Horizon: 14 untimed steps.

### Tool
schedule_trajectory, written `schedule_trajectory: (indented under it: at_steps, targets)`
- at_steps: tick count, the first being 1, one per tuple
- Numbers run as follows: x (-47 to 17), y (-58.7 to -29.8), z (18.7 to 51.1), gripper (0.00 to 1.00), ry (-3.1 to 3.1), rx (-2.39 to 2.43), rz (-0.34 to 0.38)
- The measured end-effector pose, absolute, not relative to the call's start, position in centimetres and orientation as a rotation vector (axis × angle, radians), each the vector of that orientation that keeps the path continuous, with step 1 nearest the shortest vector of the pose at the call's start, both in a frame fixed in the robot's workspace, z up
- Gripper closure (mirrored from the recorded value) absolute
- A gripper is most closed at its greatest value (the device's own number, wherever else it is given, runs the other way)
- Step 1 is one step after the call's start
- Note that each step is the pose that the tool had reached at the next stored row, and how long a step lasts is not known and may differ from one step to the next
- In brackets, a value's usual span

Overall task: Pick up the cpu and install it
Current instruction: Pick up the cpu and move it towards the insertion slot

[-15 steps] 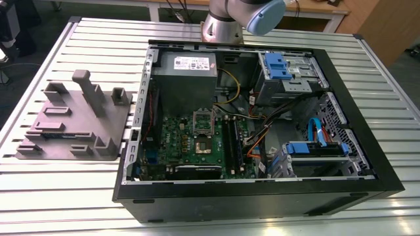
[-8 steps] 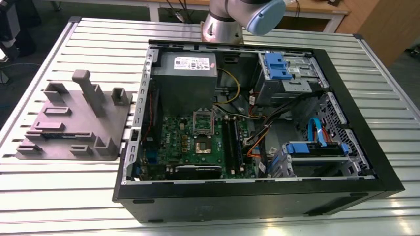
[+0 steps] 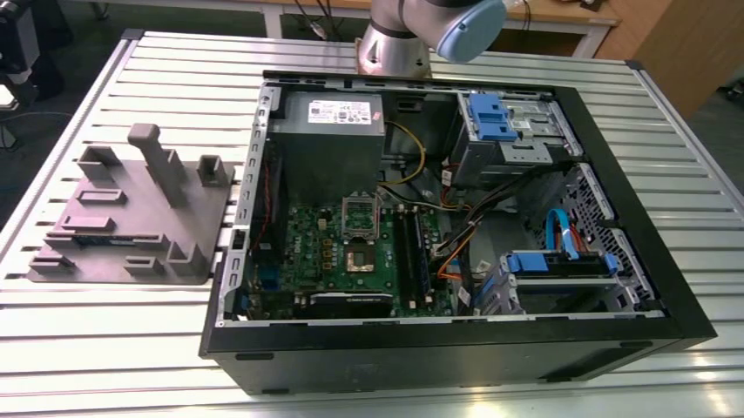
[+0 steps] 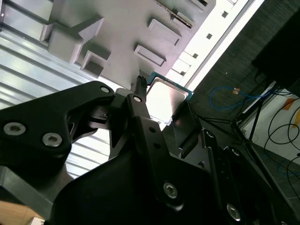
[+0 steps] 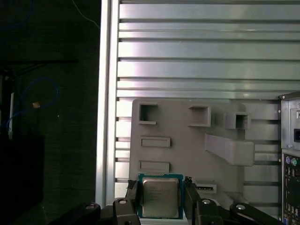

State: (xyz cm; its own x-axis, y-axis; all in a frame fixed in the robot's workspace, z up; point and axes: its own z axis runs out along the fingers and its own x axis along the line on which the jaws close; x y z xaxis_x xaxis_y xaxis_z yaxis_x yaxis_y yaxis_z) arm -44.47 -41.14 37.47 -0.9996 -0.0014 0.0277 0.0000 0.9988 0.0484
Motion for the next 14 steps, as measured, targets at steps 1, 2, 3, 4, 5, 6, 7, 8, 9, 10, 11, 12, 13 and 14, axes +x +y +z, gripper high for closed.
schedule_trajectory:
  at_steps: [1,2,3,4,5,6,7,8,9,10,11,12,13,14]
  targets:
    - [-44.43,-41.14,37.47,0.53,-3.113,0.001,-0.075]
    - [-44.39,-41.14,37.47,0.53,-3.113,0.001,-0.075]
    - [-44.35,-41.14,37.47,0.53,-3.113,0.001,-0.075]
    - [-44.32,-41.14,37.48,0.53,-3.113,0.001,-0.075]
    - [-44.28,-41.14,37.47,0.53,-3.113,0.001,-0.075]
    - [-44.23,-41.14,37.48,0.53,-3.113,0.001,-0.075]
    - [-44.18,-41.14,37.47,0.53,-3.113,0.001,-0.075]
    - [-44.13,-41.14,37.47,0.53,-3.113,0.001,-0.075]
    - [-44.10,-41.14,37.46,0.53,-3.113,0.001,-0.076]
    - [-44.08,-41.14,37.47,0.53,-3.113,0.001,-0.075]
    - [-44.05,-41.14,37.47,0.53,-3.113,0.001,-0.075]
    - [-44.03,-41.14,37.47,0.53,-3.113,0.001,-0.075]
    - [-44.02,-41.14,37.47,0.53,-3.113,0.001,-0.075]
    - [-44.00,-41.14,37.47,0.53,-3.113,0.001,-0.075]
